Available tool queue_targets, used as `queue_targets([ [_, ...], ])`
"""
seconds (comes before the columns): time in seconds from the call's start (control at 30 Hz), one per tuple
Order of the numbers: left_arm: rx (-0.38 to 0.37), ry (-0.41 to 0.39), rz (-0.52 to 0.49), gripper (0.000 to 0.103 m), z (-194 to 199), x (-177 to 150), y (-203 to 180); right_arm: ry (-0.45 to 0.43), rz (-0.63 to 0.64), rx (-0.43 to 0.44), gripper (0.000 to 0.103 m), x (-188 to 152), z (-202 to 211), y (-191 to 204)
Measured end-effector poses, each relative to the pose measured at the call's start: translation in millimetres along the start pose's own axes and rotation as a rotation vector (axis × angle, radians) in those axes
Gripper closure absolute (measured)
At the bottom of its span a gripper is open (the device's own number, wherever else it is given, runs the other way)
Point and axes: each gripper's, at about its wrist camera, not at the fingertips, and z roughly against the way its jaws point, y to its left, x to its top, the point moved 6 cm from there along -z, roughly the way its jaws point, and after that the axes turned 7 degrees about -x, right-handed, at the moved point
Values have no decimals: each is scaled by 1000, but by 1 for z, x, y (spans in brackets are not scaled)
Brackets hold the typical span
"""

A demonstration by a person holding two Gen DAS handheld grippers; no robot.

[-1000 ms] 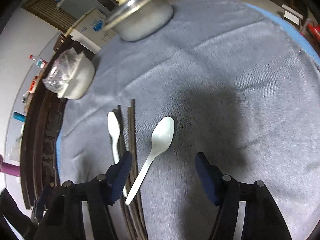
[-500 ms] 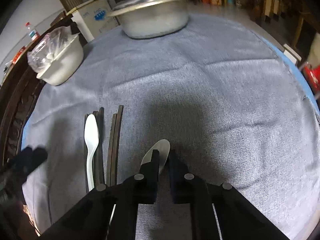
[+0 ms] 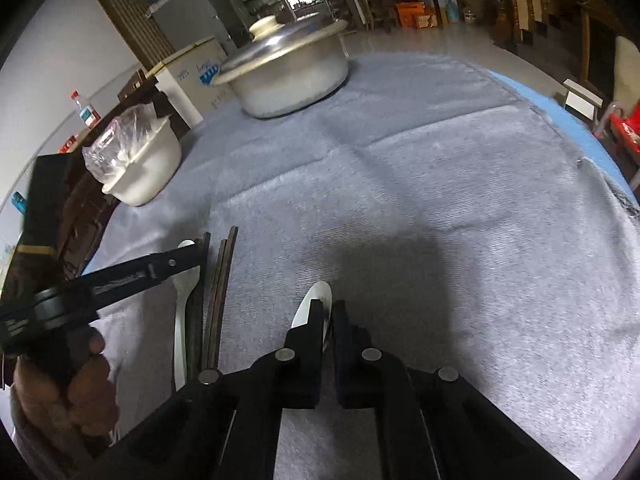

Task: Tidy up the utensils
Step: 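Grasp a white spoon with the right tool while the left tool grasps the other spoon, then lift both white spoons out of the cup with both tools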

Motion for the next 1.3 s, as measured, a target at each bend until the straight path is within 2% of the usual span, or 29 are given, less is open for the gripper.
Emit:
queue_targets([
  [0.07,-19,-21,-12,93,3,0,-1,-12,-13,12,98,-2,6,-3],
  [0.2,-20,-52,-11,93,16,-5,2,-65,-30,33,98,-6,23,-6],
  [0.43,-59,-206,-20,93,83,-15,-1,-217,-12,58,98,-10,73,0],
  [0.53,-91,-272,-8,93,119,-26,-4,-188,19,-7,97,-15,72,1],
  [0.6,-113,-315,-8,93,142,-36,-6,-115,-43,28,97,-18,62,-10],
  [0.67,-123,-350,-12,93,157,-45,-9,-53,-96,35,84,-16,51,-21],
  [0.73,-142,-383,-11,93,176,-55,-10,-14,-121,42,51,-12,40,-27],
  [0.8,-179,-417,6,93,193,-65,-10,-5,-125,54,46,-6,31,-25],
  [0.9,-249,-443,34,93,210,-76,-15,45,-98,8,47,1,8,-19],
  [0.97,-281,-462,35,93,219,-81,-20,89,-79,-9,59,-2,-6,-13],
  [1.03,-326,-487,36,93,230,-90,-27,55,-44,-50,78,-2,-7,-9],
  [1.1,-355,-500,28,93,232,-97,-34,62,-17,-61,96,-6,-12,-2],
  [1.2,-375,-489,24,93,230,-111,-41,12,-8,-74,99,-9,-6,1],
  [1.3,-386,-485,51,93,223,-125,-43,-79,-14,-68,99,-10,14,-2],
])
